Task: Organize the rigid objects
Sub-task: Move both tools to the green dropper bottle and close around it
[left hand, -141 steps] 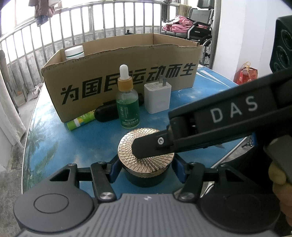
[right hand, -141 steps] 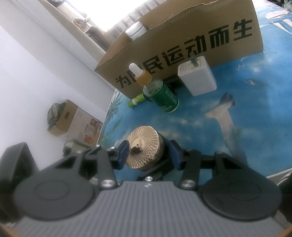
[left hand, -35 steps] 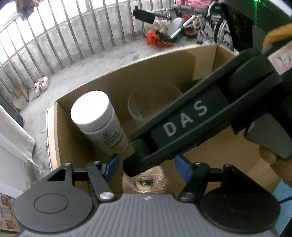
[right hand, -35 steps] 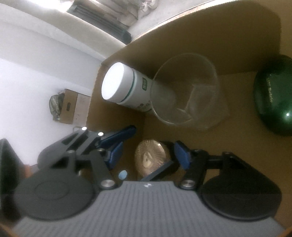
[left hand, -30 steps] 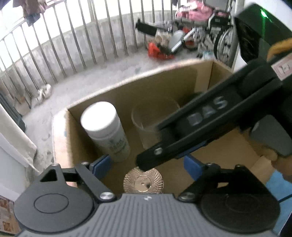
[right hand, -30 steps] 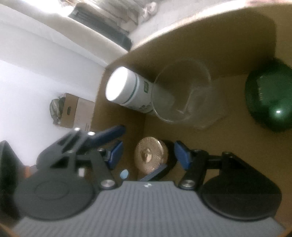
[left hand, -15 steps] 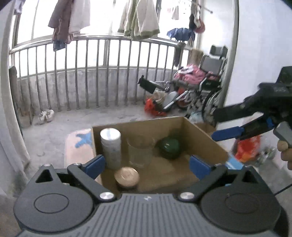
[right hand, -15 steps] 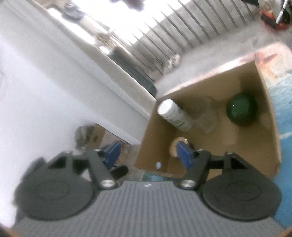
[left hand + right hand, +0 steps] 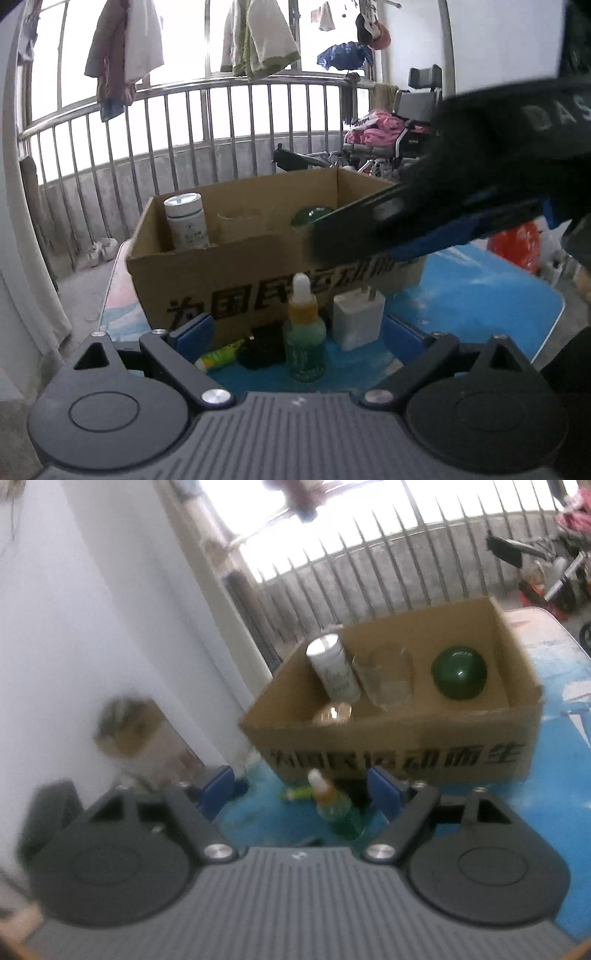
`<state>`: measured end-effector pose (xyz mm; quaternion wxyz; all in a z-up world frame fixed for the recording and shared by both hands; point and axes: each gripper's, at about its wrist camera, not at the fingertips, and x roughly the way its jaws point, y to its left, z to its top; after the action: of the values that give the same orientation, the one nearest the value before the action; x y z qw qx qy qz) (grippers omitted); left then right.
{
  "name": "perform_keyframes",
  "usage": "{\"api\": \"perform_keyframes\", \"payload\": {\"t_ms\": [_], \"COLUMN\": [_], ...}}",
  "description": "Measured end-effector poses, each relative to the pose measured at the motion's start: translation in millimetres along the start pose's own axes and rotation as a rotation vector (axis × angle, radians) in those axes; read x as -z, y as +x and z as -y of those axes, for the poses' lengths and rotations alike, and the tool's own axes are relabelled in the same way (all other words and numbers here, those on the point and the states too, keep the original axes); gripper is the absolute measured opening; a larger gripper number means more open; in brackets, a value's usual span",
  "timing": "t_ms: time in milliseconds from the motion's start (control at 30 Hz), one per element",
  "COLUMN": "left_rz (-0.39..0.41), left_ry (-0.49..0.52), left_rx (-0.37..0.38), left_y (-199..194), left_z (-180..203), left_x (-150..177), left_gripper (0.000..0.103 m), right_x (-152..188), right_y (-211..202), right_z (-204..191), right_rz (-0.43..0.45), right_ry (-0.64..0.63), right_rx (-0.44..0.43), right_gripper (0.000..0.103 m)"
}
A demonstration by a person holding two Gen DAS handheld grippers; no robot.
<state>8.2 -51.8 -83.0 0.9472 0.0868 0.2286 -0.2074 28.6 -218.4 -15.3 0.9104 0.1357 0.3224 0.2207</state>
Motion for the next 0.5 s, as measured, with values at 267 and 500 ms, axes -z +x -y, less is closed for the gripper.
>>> {"api": "perform_keyframes", "payload": {"t_ms": [267,500], "left_rz": [-0.009,-0.022], "left_ry": [-0.034,-0.036], "left_rx": [0.02,0.043], "left_y": [18,29], "left_z": [0,-5], "left_x": [13,14], "left_gripper": [0.074,0.057], "right_x": [7,0], "right_y": [50,67], "right_z": [-26,-15], "right_rz": [-0.027,-0.067], "right_ry": [-0.196,-0.189], "right_rx": [0.067,0.085], "right_gripper": [0.063,0.048]}}
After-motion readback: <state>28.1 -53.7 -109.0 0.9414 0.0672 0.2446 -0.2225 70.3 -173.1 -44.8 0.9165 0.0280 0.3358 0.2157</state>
